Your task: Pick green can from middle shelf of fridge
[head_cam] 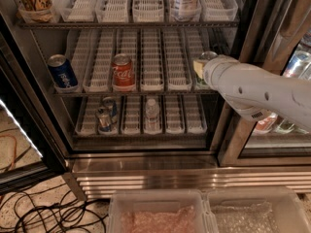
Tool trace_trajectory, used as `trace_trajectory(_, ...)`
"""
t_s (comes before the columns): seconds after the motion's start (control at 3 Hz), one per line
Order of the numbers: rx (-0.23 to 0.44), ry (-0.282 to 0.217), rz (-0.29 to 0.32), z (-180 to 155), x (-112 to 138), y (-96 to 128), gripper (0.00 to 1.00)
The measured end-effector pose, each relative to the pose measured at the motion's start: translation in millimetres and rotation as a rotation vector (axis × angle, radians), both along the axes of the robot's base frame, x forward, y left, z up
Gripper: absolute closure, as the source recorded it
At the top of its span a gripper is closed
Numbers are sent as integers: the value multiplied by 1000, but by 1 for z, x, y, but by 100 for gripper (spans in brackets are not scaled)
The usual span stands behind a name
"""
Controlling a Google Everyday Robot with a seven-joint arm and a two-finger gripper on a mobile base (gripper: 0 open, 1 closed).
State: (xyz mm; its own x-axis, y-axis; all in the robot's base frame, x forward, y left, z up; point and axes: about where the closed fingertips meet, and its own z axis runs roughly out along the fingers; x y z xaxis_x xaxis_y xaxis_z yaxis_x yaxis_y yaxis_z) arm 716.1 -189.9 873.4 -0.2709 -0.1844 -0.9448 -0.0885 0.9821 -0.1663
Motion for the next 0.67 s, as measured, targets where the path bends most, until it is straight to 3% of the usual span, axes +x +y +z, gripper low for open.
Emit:
trace_trajectory(0.33, 0, 0, 0, 0, 0, 0, 84)
trace_trajectory(0.67, 0, 0, 0, 0, 0, 0, 100)
